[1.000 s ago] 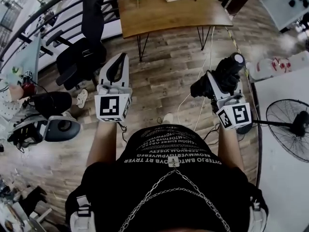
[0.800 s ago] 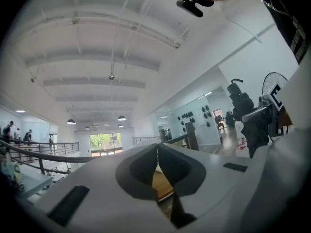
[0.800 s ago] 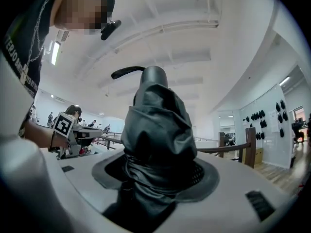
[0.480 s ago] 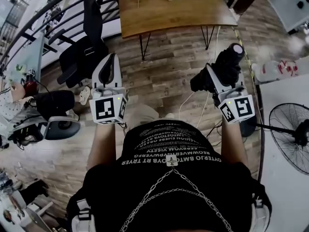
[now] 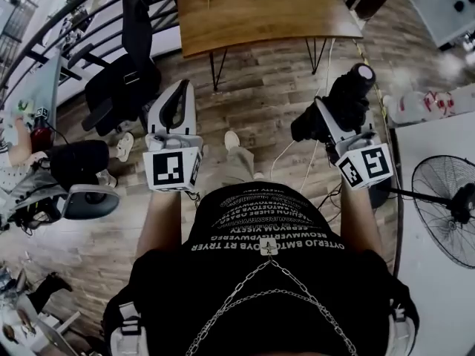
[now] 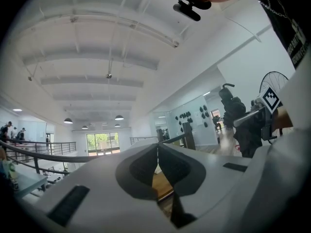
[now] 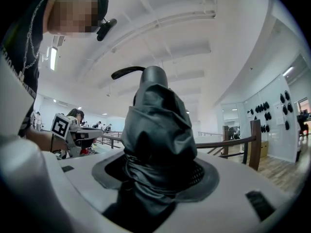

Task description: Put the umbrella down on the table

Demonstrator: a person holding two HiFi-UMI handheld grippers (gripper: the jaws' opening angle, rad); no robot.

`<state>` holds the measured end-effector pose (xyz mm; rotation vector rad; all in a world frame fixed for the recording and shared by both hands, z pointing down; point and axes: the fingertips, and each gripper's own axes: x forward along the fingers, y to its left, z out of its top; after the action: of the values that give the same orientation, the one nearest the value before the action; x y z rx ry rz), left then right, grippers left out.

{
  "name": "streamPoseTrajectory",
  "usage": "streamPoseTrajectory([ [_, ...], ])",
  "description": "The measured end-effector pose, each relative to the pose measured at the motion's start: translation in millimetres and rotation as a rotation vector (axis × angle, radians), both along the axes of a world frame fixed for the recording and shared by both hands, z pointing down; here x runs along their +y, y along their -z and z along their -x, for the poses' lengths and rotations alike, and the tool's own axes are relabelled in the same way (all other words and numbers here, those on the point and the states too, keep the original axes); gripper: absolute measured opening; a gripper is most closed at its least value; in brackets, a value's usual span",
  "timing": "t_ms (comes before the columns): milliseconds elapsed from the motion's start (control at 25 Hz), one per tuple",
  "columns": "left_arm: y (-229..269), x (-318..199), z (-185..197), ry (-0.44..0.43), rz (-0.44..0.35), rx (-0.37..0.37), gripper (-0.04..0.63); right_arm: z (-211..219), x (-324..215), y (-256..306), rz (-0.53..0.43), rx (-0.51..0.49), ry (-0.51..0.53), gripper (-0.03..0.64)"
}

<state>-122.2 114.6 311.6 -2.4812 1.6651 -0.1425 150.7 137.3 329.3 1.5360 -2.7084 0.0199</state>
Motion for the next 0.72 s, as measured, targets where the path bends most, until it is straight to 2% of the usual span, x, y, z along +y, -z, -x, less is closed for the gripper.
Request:
streamPoseTrajectory([
  [200,-1.1,-14.8,-8.7,-0.034,0.008,0.001,0.031,-2.7,-8.9,3.4,0.016,-0.046,-0.011,0.279],
  [400,-1.9,-33.6,-14.6,-0.058,0.008,-0.002,0.031,-3.6,-21.8,3.2,0.006,-0.034,-0.025,0.279],
  [560,0.9,-57.2,-14.6,-0.037,-0.011,0.004,0.031,-9.5,-41.5,3.9,0.004,-0.04,-0.05,0.279],
  [720,-0.7,-87.5,-22.3,-0.048,-0.03,-0.077,0.031,-10.9,-72.5,7.2,0.007,-0.052,-0.052,0.279],
])
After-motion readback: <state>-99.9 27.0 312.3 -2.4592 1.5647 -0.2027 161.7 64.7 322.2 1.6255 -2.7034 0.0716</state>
